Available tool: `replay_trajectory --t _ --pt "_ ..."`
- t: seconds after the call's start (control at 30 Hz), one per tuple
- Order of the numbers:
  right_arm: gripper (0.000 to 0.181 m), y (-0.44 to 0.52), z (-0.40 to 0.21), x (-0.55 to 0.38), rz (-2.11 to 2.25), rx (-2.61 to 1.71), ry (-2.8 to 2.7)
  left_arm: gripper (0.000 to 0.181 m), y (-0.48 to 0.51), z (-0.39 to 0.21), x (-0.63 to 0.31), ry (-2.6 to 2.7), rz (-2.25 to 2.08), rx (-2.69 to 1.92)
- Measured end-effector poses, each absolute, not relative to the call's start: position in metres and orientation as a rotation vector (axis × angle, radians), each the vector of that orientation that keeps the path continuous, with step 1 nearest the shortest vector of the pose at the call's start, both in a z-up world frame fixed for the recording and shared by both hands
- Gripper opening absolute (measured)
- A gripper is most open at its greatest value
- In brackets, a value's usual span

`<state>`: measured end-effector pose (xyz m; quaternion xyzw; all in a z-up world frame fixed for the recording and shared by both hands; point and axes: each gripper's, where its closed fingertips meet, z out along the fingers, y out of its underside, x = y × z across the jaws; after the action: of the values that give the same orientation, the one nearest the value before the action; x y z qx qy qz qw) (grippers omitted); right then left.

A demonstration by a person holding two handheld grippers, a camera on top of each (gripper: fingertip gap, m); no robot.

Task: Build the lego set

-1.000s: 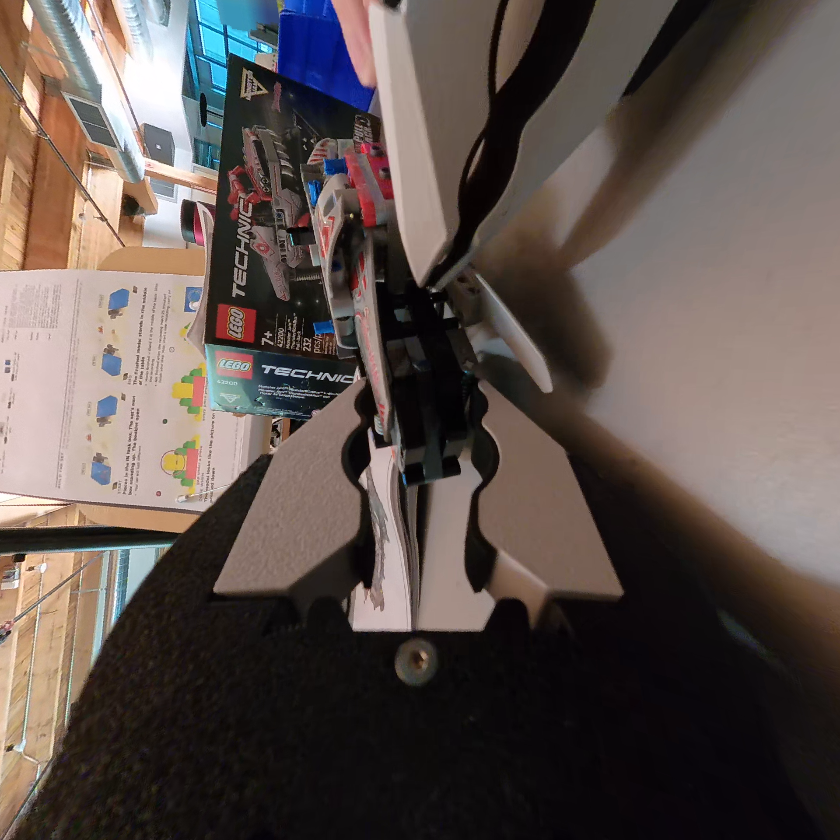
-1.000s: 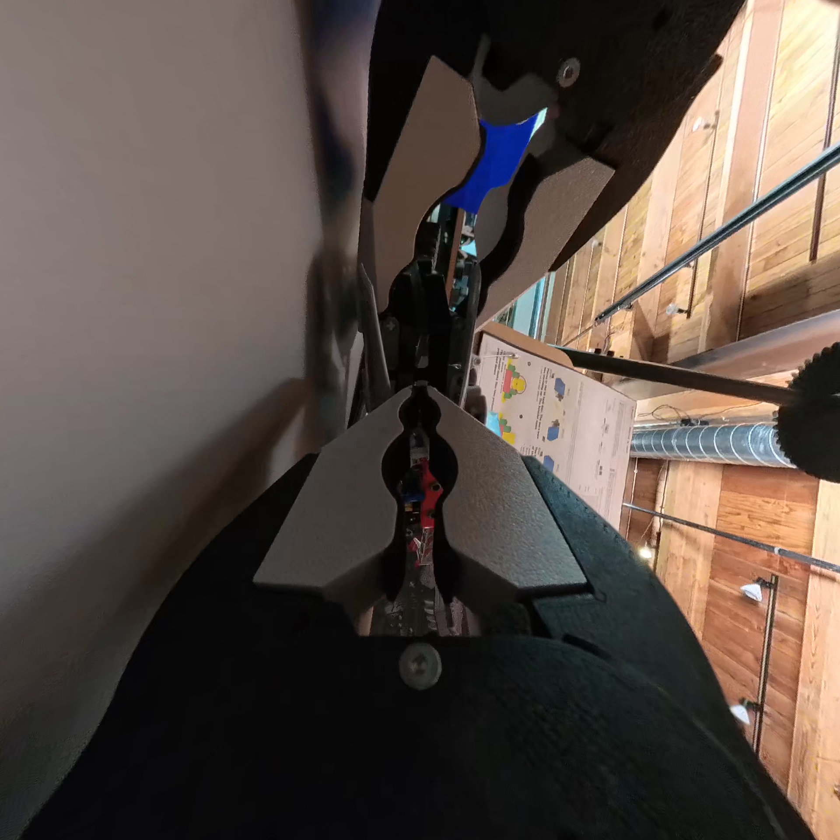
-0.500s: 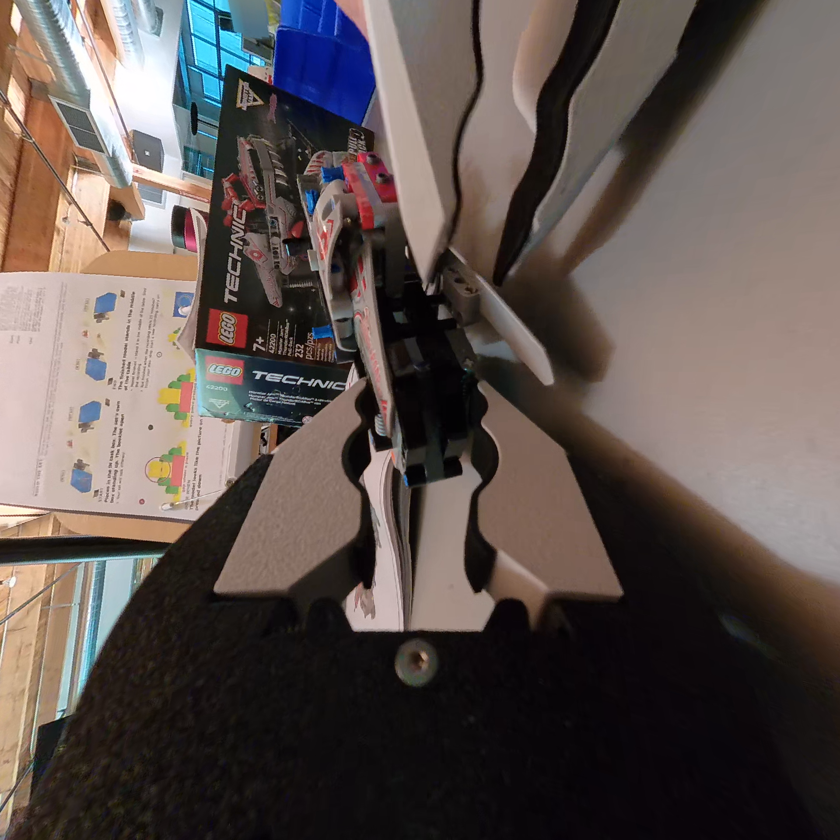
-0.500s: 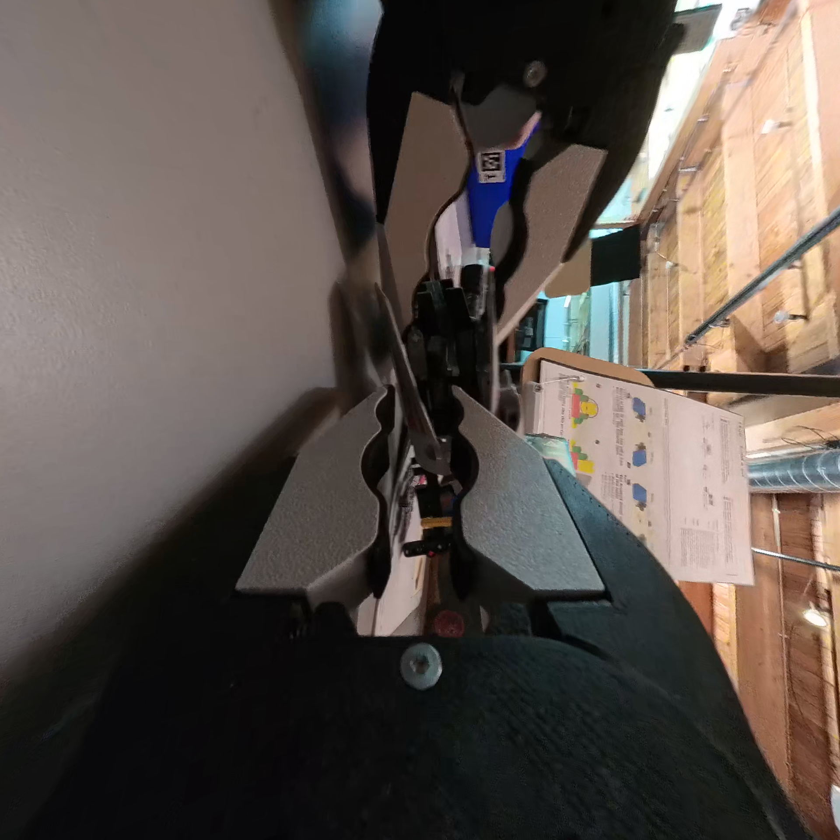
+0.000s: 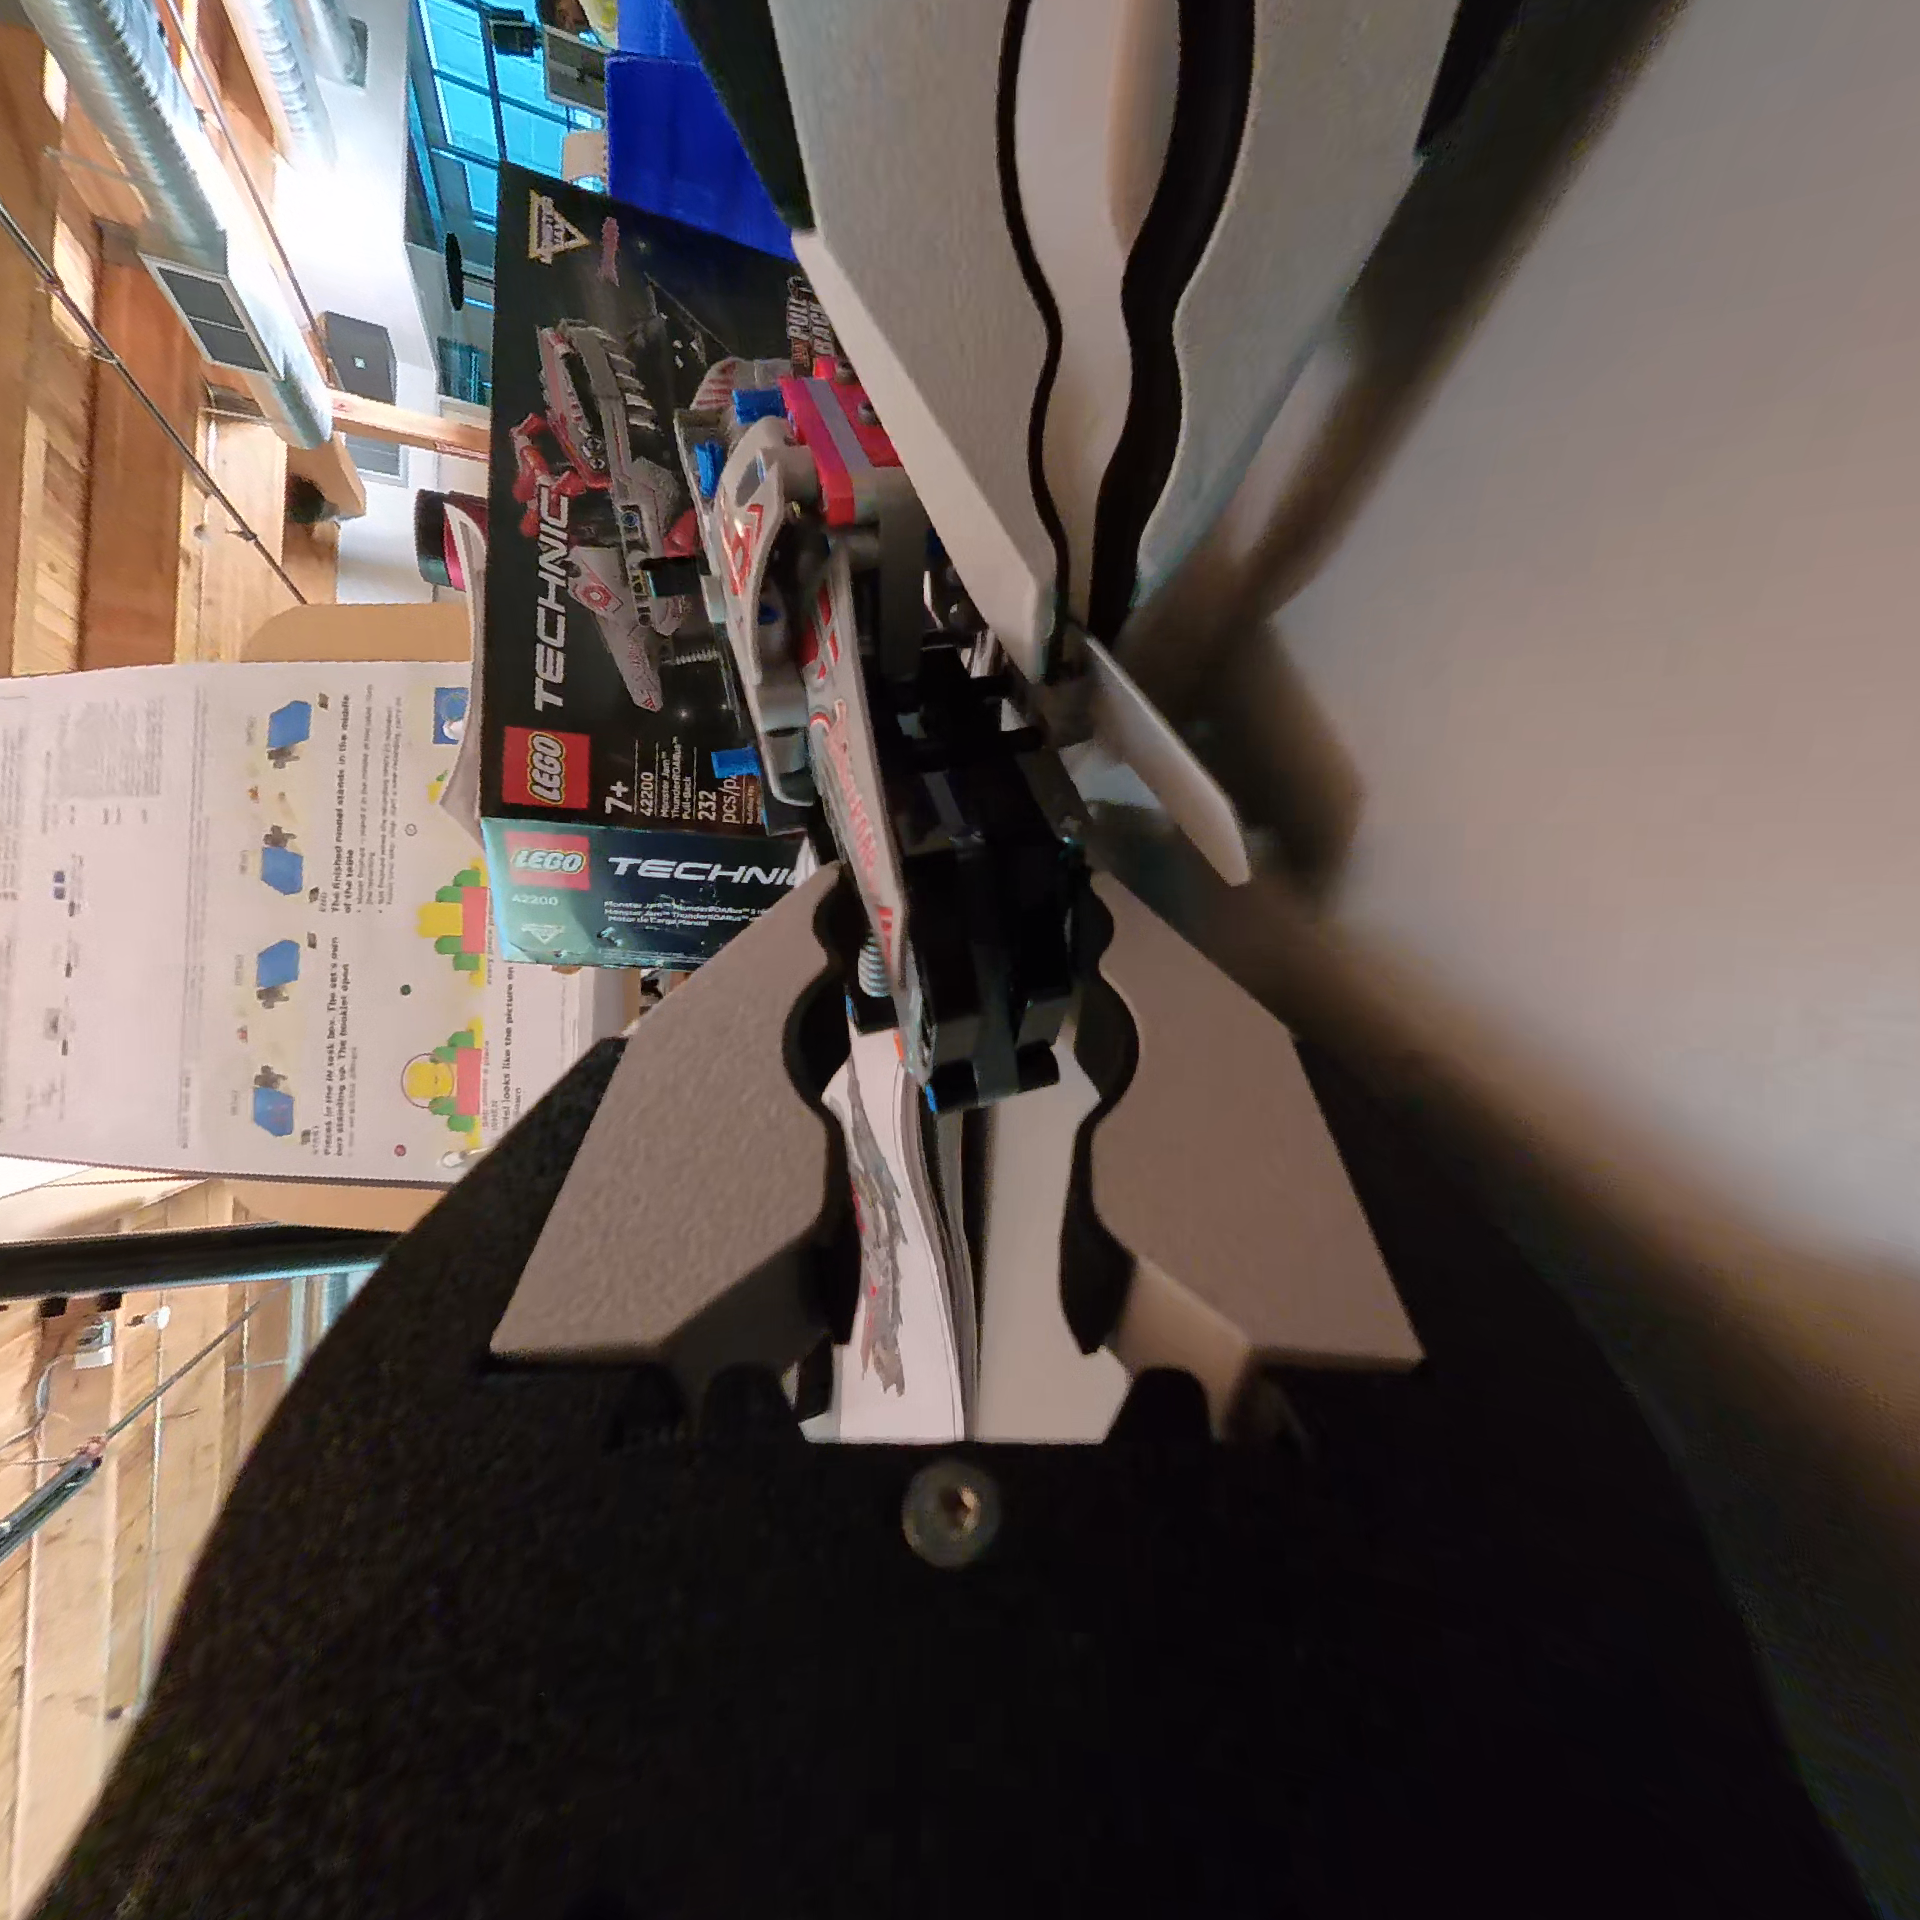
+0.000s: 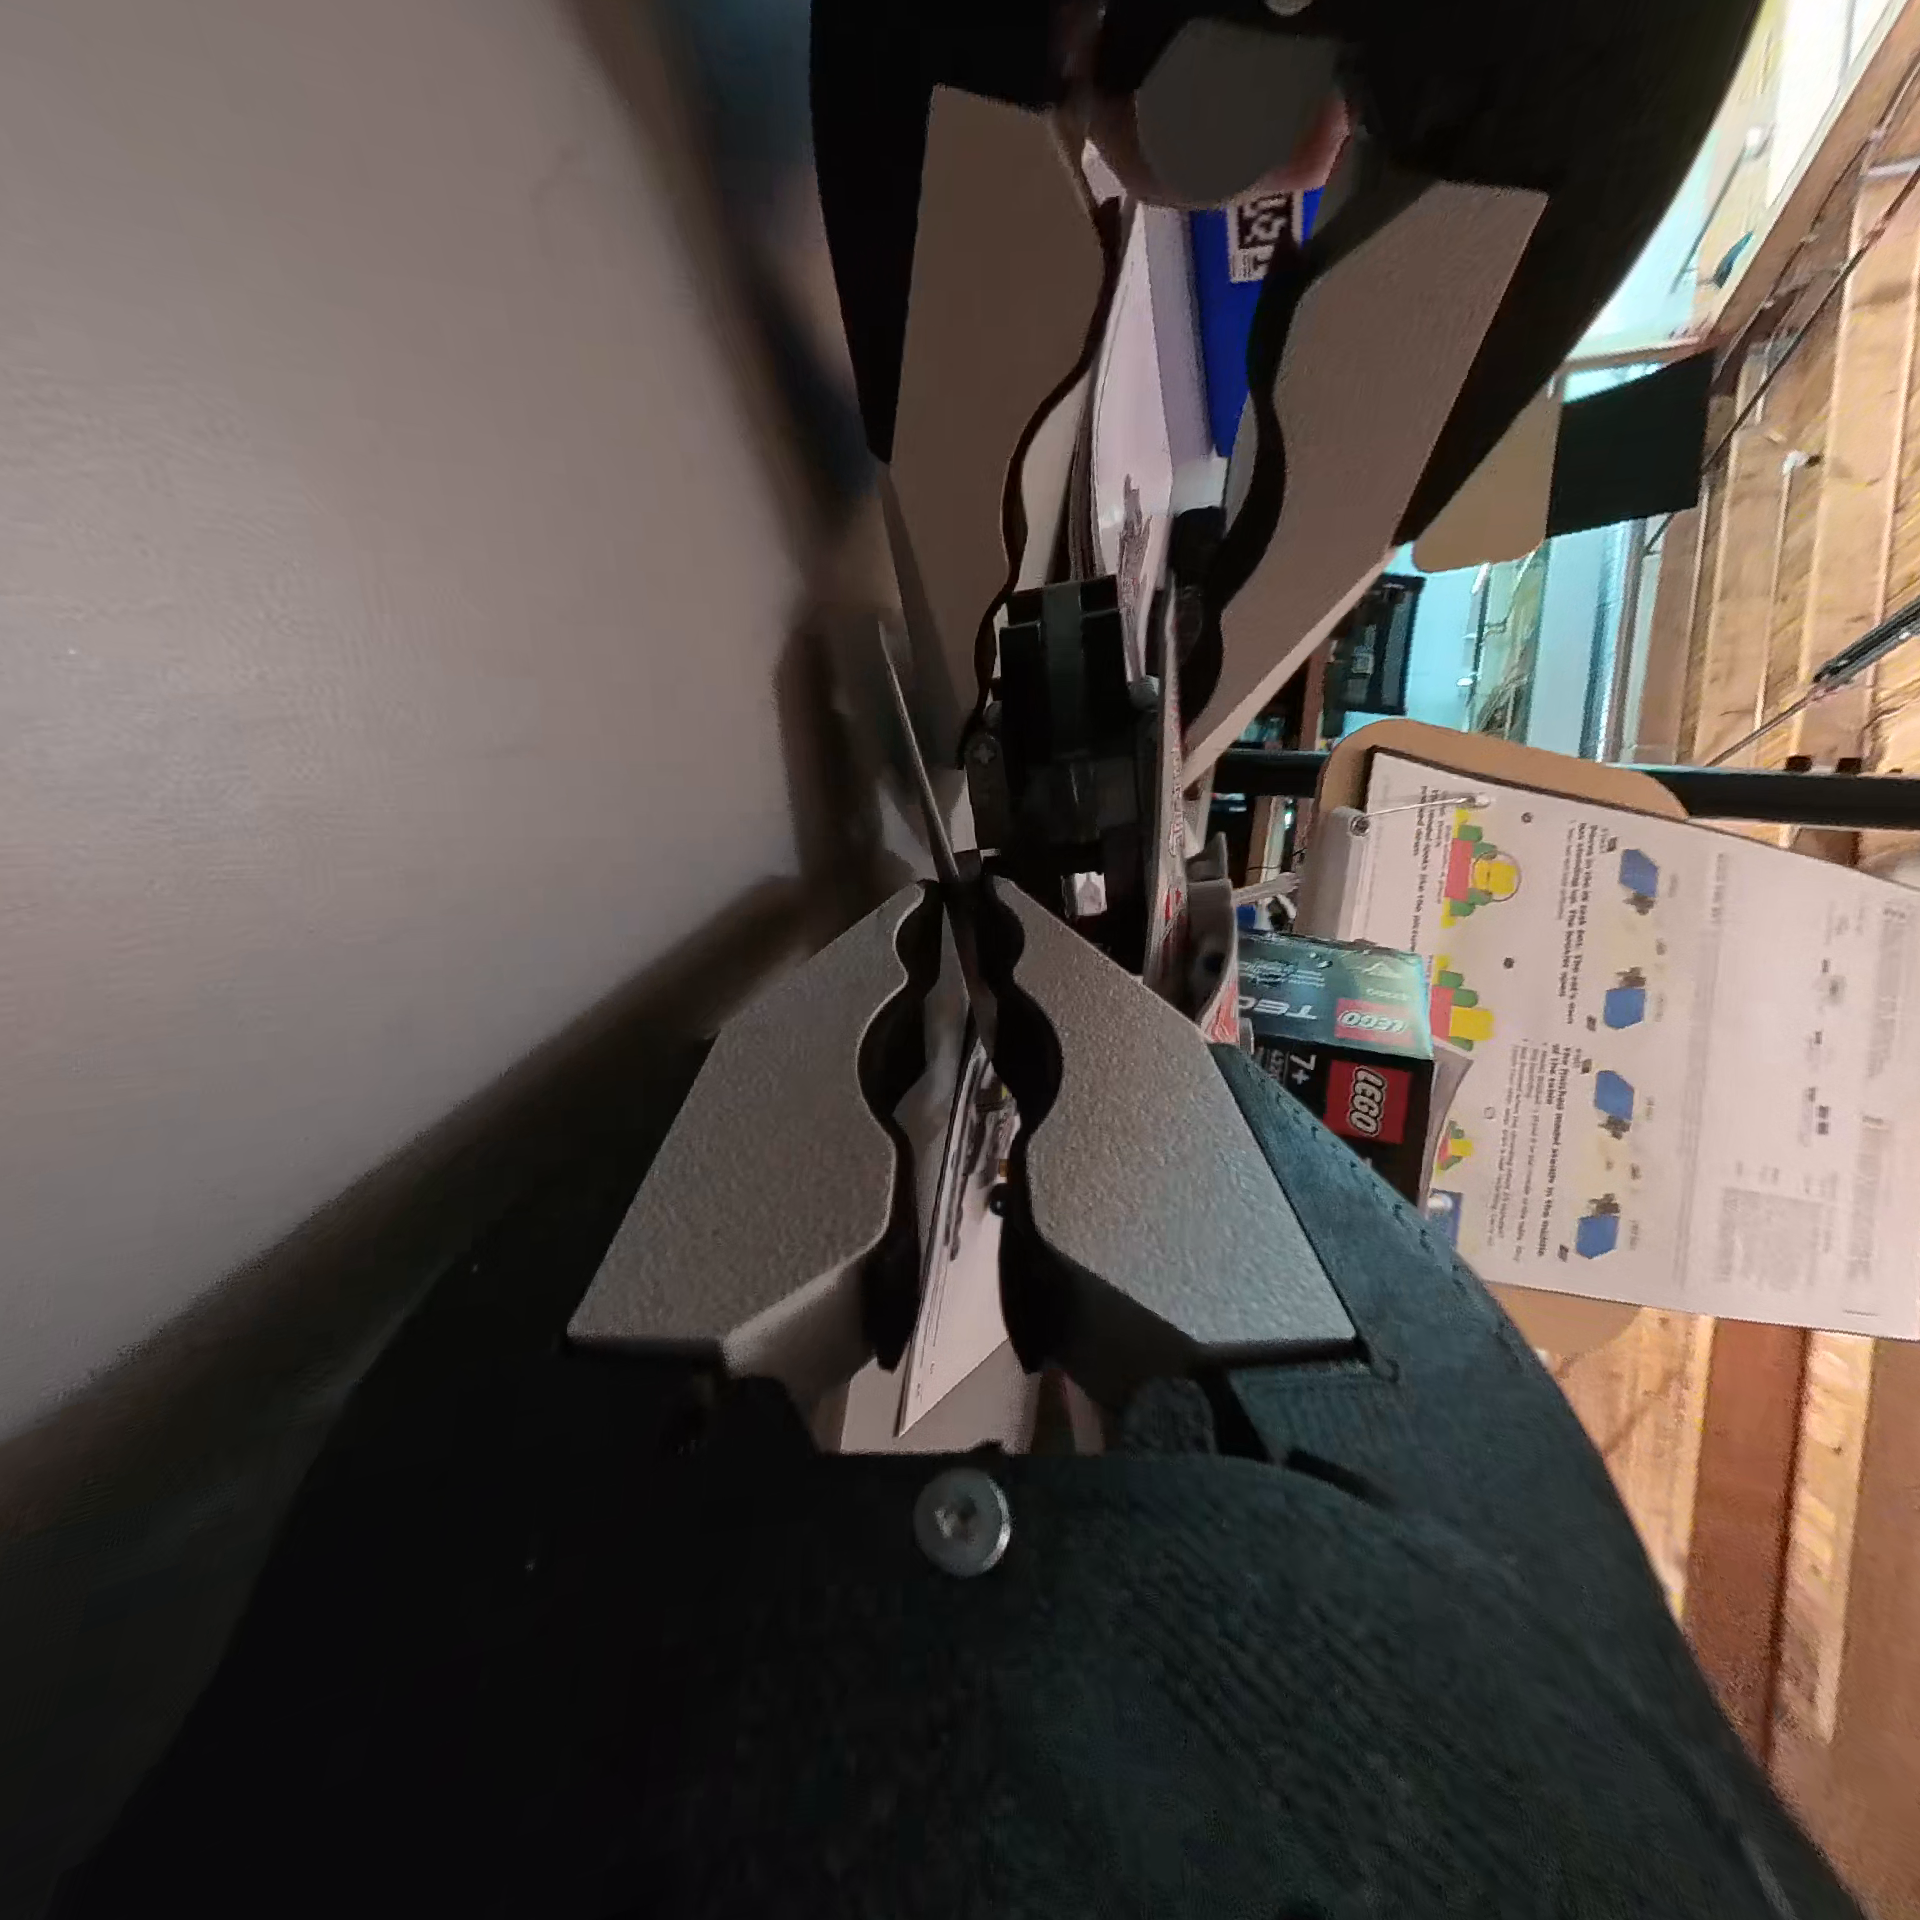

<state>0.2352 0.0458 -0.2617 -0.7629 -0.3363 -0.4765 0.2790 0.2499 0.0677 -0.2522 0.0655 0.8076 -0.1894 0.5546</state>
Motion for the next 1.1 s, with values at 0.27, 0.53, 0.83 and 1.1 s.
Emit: replay_trajectory --t 0.27,0.53,0.83,1.1 --pt "0.005 0.046 -0.263 0.239 -1.281 -2.112 -0.848 0.038 0.069 -0.254 0.251 1.930 -0.465 0.111" --pt "0.005 0.047 -0.263 0.243 -1.372 -2.095 -0.897 0.038 0.068 -0.254 0.252 1.917 -0.446 0.112" --pt "0.009 0.046 -0.259 0.243 -1.451 -2.009 -0.907 0.038 0.069 -0.254 0.253 1.920 -0.474 0.107" --pt "0.045 0.040 -0.244 0.248 -1.493 -1.895 -0.855 0.038 0.073 -0.253 0.254 1.931 -0.475 0.103"
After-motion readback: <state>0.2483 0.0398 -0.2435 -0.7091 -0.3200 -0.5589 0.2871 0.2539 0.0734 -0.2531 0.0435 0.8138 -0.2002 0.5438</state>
